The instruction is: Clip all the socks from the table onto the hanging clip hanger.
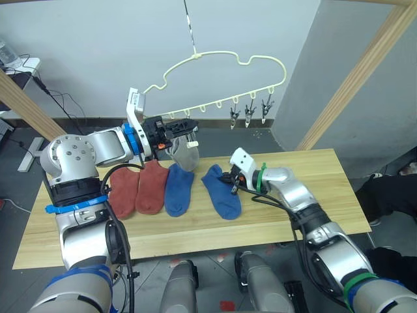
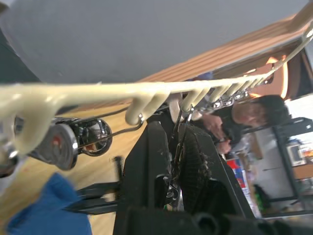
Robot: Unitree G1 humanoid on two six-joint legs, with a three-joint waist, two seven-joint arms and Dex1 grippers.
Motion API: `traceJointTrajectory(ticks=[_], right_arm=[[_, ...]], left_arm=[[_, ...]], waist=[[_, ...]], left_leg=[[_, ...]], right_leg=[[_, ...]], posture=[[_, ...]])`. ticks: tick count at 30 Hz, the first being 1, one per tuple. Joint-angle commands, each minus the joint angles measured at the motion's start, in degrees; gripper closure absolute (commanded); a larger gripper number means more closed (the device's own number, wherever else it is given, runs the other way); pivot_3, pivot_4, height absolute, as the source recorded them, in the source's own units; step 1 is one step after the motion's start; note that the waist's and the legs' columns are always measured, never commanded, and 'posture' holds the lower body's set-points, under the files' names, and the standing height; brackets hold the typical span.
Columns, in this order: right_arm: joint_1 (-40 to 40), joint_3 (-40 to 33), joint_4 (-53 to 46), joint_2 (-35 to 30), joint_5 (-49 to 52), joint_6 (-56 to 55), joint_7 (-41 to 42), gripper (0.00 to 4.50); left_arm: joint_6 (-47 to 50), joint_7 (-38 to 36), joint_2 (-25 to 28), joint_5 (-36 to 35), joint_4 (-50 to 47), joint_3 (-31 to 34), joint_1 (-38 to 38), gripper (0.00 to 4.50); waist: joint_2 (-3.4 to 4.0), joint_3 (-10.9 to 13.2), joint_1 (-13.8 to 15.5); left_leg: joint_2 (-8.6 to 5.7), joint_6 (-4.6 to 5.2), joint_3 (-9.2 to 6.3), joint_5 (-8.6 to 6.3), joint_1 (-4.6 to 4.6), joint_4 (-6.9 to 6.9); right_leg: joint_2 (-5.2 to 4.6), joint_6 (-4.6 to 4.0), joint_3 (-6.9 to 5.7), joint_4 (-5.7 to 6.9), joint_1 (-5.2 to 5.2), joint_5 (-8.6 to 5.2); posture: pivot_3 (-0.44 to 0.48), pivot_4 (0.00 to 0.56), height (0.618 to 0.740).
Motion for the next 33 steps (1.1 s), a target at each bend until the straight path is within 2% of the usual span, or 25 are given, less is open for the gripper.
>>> traceJointTrajectory(ticks=[1, 5, 11, 33], right_arm=[[-0.21, -2.31, -16.91, -2.01, 6.85, 9.84, 2.59, 4.45], [-0.19, -1.83, -25.65, -3.94, 9.96, 16.07, 2.81, 4.45], [-0.91, -0.19, -29.63, -2.97, 11.70, 19.67, 0.41, 4.45], [-4.51, 0.25, -24.08, -0.47, 11.78, 17.96, -2.49, 4.45]], left_arm=[[4.66, 1.61, -0.71, -2.14, 3.78, 3.40, -1.96, 4.29], [4.89, 2.51, -0.65, -1.49, 5.33, 4.29, -2.56, 4.29], [4.27, 2.58, -1.04, -1.43, 5.72, 3.80, -3.22, 4.29], [4.37, 1.45, -1.24, -2.02, 4.05, 2.14, -3.02, 4.29]], waist=[[0.00, 0.00, 0.02], [0.00, 0.00, -0.02], [0.00, 0.00, 0.00], [0.00, 0.00, 0.05]], left_leg=[[0.00, 0.00, -0.03, 0.00, 0.00, 0.01], [0.02, 0.00, -0.09, 0.00, 0.03, 0.00], [0.01, 0.00, -0.06, 0.00, 0.02, 0.00], [0.00, -0.01, -0.06, 0.01, -0.02, 0.00]], right_leg=[[0.01, 0.02, -0.03, 0.03, -0.01, -0.01], [0.17, 0.15, -0.07, 0.04, -0.01, -0.09], [0.16, 0.12, -0.03, 0.02, -0.01, -0.08], [0.04, 0.04, -0.05, -0.01, -0.02, -0.03]], posture=[[-0.056, 0.257, 0.740], [-0.063, 0.256, 0.740], [-0.071, 0.257, 0.740], [-0.063, 0.258, 0.740]])
